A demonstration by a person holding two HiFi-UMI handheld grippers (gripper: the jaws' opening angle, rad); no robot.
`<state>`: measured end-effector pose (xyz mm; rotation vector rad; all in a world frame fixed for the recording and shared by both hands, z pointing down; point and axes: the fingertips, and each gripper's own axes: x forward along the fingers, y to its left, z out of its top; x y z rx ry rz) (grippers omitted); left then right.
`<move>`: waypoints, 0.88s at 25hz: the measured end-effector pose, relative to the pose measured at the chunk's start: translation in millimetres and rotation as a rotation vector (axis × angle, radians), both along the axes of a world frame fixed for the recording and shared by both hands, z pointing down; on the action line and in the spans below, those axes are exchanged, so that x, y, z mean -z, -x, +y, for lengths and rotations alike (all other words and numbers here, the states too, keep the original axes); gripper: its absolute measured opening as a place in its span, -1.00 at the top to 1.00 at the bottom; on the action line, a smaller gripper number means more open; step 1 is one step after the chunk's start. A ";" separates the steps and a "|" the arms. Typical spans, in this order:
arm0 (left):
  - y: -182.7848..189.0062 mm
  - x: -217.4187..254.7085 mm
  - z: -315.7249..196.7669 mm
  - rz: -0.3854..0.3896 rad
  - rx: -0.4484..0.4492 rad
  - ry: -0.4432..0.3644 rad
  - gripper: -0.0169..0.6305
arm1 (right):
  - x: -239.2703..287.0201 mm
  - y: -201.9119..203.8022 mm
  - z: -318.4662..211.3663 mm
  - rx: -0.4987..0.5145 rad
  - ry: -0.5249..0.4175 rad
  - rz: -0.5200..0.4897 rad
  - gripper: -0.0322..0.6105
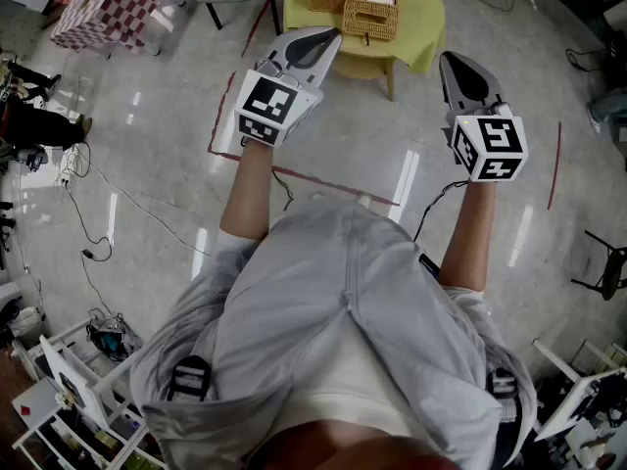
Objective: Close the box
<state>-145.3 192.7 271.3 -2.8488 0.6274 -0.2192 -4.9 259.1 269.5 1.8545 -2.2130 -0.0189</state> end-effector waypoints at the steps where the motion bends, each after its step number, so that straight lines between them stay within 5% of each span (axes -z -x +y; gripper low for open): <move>1: -1.2 -0.1 1.5 0.001 -0.003 0.003 0.86 | -0.9 -1.4 1.6 0.000 0.004 -0.007 0.83; 22: -37.3 -29.7 -10.3 -0.034 0.102 0.062 0.86 | -30.3 -58.7 -10.0 0.054 0.040 -0.068 0.83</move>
